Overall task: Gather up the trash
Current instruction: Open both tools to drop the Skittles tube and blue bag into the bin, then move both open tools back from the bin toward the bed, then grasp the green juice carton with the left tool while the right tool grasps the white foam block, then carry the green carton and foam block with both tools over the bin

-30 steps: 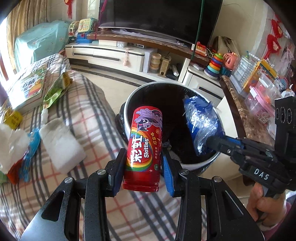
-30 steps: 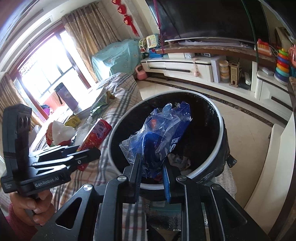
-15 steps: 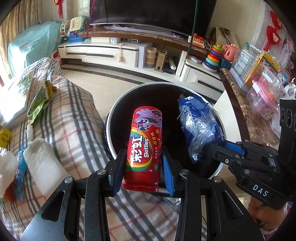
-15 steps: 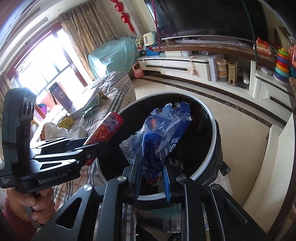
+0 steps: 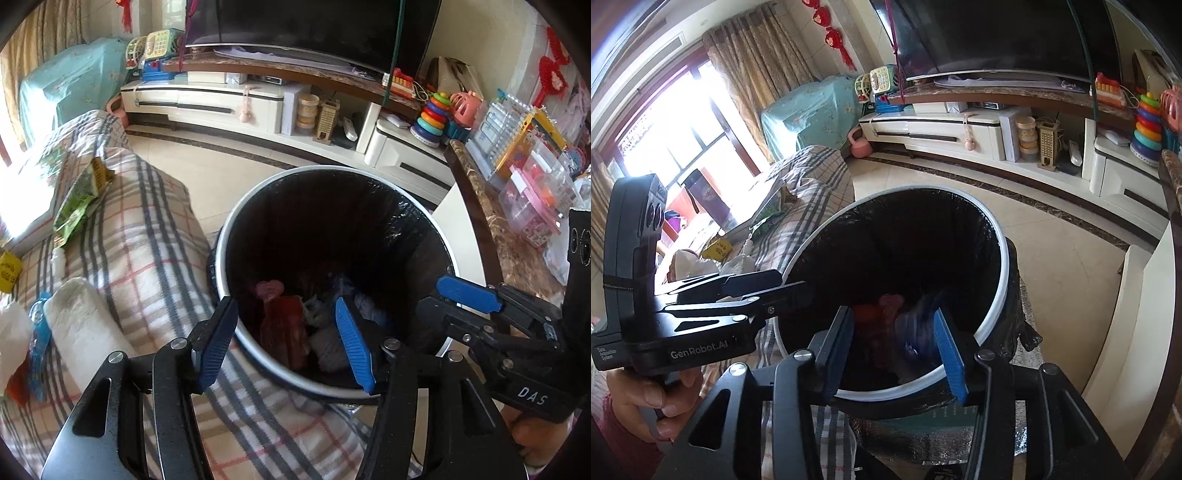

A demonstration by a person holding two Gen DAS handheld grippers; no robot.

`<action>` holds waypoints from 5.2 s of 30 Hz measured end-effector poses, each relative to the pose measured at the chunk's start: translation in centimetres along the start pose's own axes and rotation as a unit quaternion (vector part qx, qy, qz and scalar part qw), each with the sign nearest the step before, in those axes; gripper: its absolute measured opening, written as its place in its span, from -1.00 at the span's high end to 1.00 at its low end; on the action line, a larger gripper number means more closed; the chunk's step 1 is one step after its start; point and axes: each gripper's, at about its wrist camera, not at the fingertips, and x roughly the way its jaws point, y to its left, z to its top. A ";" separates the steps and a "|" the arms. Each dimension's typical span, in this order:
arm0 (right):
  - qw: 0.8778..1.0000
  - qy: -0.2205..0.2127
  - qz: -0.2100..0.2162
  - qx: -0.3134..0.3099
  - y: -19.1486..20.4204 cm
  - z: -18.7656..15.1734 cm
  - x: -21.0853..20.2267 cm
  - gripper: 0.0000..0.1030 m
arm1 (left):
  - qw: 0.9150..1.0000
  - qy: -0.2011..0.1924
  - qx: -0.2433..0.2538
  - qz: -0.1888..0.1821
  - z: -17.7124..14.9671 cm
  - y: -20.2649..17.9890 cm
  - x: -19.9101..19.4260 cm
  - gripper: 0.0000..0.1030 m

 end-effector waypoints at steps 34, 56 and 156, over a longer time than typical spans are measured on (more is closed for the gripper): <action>0.993 -0.002 0.068 -0.096 13.1 -4.3 1.2 -0.84 | 0.974 -0.030 -0.212 0.070 -15.3 14.6 -8.9 -0.44; 0.984 0.019 0.097 -0.145 18.0 -4.7 4.4 -0.84 | 0.955 -0.041 -0.272 0.112 -16.8 20.5 -10.7 -0.53; 0.994 -0.013 0.087 -0.069 14.4 -6.0 1.0 0.20 | 0.981 -0.059 -0.179 0.048 -15.5 13.8 -10.0 0.41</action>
